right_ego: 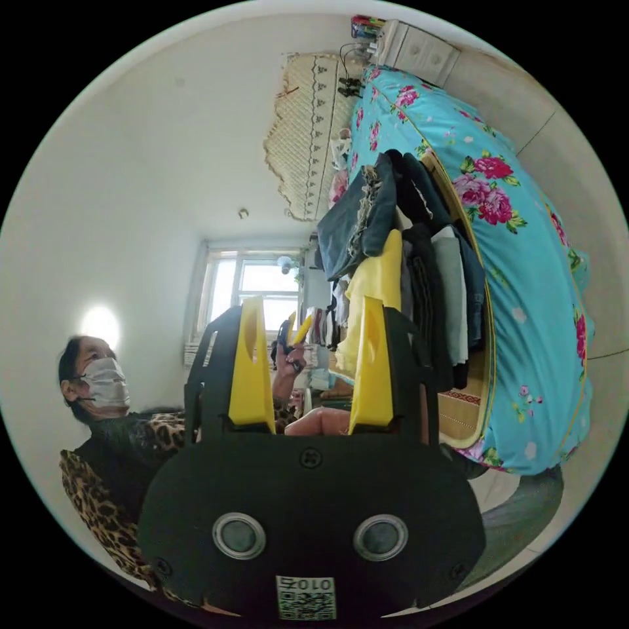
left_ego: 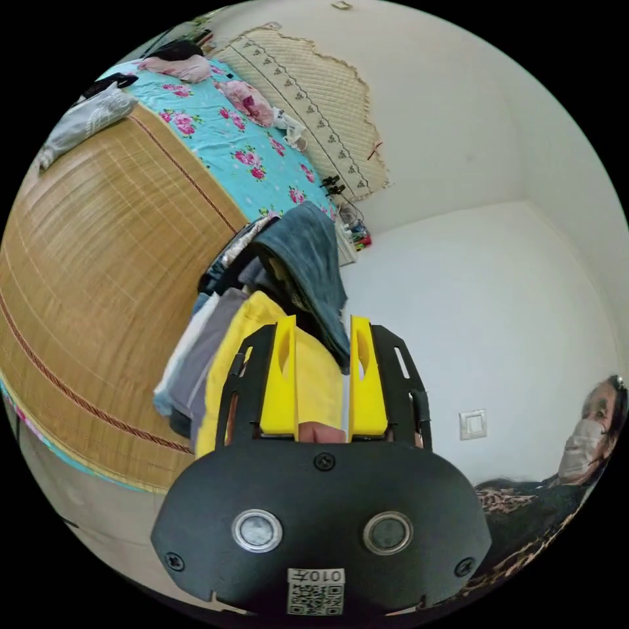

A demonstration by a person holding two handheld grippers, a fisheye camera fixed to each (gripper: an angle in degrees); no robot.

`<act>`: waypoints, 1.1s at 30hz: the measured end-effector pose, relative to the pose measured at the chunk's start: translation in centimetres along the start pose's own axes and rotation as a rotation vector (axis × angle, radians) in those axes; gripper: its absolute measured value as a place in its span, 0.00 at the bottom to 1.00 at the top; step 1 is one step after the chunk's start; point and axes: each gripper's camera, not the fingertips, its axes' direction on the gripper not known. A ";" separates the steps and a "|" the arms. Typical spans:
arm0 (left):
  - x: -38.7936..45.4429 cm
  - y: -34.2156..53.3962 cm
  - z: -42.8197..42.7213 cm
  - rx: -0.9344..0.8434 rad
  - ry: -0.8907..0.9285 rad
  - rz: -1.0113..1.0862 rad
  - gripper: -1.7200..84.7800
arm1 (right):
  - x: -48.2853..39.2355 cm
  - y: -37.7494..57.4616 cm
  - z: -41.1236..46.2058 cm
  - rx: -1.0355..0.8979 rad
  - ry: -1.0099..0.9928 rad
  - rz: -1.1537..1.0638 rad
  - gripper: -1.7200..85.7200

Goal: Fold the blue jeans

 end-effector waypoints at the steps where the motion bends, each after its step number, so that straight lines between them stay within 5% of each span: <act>1: -0.4 -1.8 0.9 -0.008 -0.041 -0.004 0.17 | 1.6 -1.2 1.1 -0.025 -0.033 0.025 0.24; 11: -6.0 -10.9 7.1 0.023 -0.036 -0.146 0.23 | 13.3 -9.6 1.5 -0.181 -0.078 0.155 0.22; 19: -7.5 -11.3 10.2 0.022 0.033 -0.147 0.19 | 17.9 -16.3 0.7 -0.184 -0.063 0.154 0.20; 26: 5.9 -13.2 6.9 -0.048 -0.071 0.101 0.11 | 18.9 -18.1 4.7 -0.188 -0.043 0.111 0.19; 33: 14.2 -15.2 10.6 -0.094 0.042 0.147 0.11 | 17.0 -16.8 12.1 -0.429 -0.186 -0.026 0.13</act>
